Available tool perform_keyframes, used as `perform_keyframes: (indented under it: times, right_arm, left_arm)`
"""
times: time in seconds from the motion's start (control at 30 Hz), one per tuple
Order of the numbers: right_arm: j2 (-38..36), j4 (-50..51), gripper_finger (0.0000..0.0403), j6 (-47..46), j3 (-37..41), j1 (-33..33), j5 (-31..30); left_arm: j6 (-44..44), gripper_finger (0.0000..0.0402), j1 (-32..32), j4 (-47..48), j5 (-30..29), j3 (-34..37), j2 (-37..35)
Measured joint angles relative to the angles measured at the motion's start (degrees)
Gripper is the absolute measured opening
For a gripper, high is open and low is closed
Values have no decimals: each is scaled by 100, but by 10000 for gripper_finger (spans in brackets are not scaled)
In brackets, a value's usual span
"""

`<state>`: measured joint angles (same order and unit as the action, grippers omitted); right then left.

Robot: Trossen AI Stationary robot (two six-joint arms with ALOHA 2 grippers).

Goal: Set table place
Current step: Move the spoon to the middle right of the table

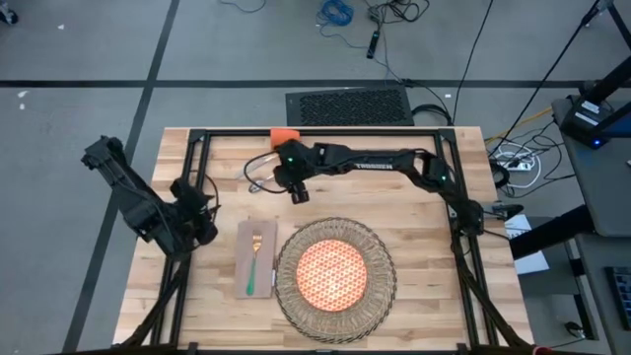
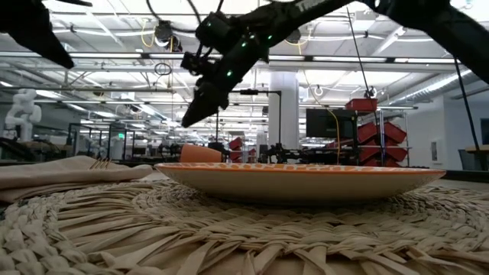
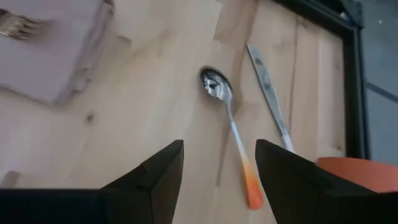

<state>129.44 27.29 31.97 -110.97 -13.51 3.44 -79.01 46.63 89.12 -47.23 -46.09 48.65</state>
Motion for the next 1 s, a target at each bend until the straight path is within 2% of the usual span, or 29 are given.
perform_keyframes:
  times: [0.1,0.3,0.37,0.63,0.77,0.9,1.0]
  right_arm:
    - [487,343,187,-23,-598,-33,-7]
    - [1602,1375,187,-23,-2405,-38,-52]
    - [1543,918,187,-62,-2205,-68,-35]
    - [1681,1143,186,-498,-2191,-313,2]
    - [1670,853,186,-1034,-2197,-423,582]
    - [1670,606,186,-1214,-2197,-542,614]
    - [1685,621,186,-1390,-2197,-606,1015]
  left_arm:
    - [125,135,-1,-9,-44,2,-17]
    - [154,135,0,-153,-80,2,8]
    - [157,135,0,-208,-84,2,19]
    - [300,135,0,-392,-54,165,63]
    - [301,135,0,-584,-46,266,64]
    - [343,135,0,-922,-37,474,67]
    - [342,135,0,-1083,38,579,67]
